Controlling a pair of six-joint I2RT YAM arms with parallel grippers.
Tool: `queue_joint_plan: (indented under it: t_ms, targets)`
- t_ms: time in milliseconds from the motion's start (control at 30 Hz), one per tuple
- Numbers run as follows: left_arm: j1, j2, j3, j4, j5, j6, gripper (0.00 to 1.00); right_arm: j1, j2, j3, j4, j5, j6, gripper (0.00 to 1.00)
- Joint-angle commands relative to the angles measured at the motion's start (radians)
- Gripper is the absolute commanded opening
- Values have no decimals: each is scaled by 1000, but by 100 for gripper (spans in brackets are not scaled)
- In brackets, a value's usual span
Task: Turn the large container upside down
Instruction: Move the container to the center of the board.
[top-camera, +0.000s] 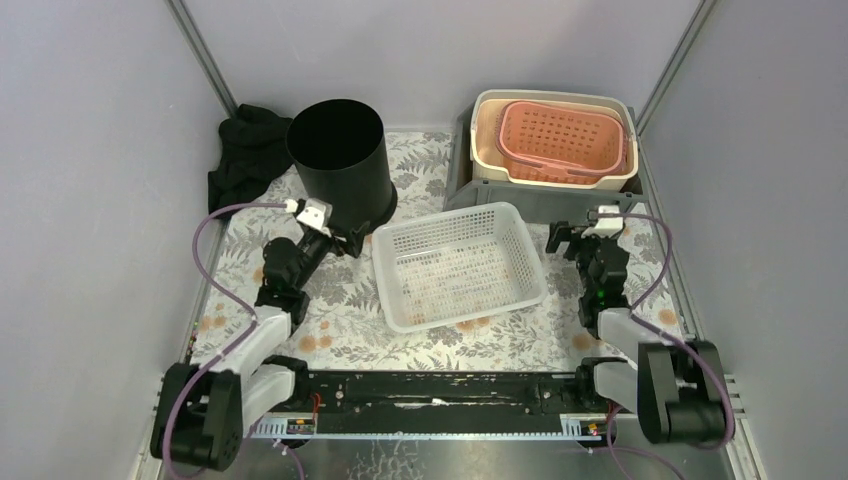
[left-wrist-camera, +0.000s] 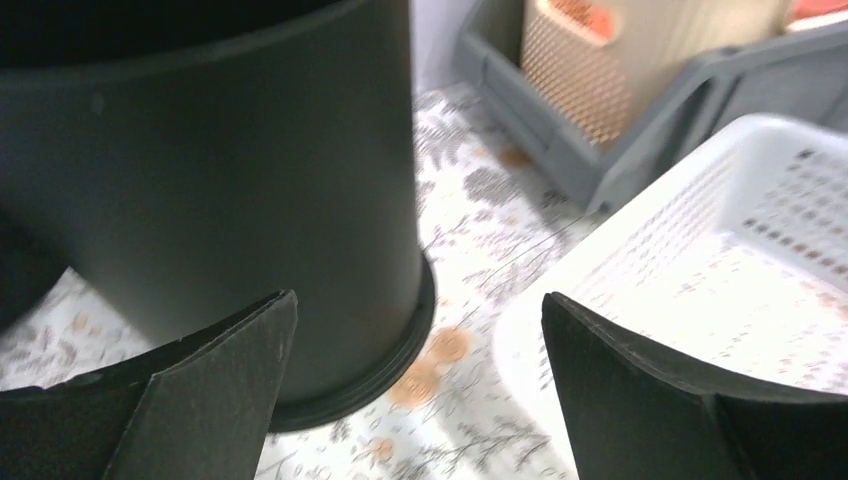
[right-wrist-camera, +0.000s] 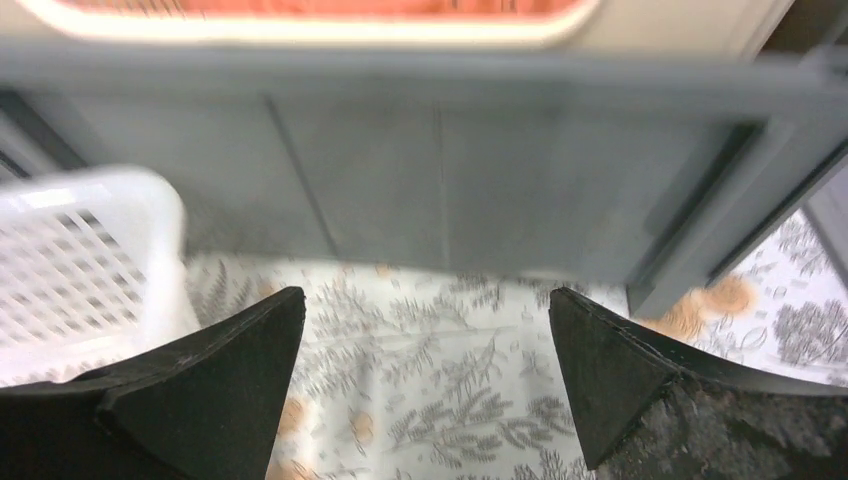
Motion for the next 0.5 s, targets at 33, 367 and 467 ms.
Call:
queue_joint_plan:
  t_ms: [33,367,467]
  targets:
    - [-103,-155,152,-289,1,-36,100,6,-236,184,-397,12,212,99]
    - [-293,-241,476,-720,-18,-244,100,6,-75,763,-1373,-223,330,99]
    - [-308,-292,496,-776,-198,-504,100,4,-36,766,-1398,-330,385,99]
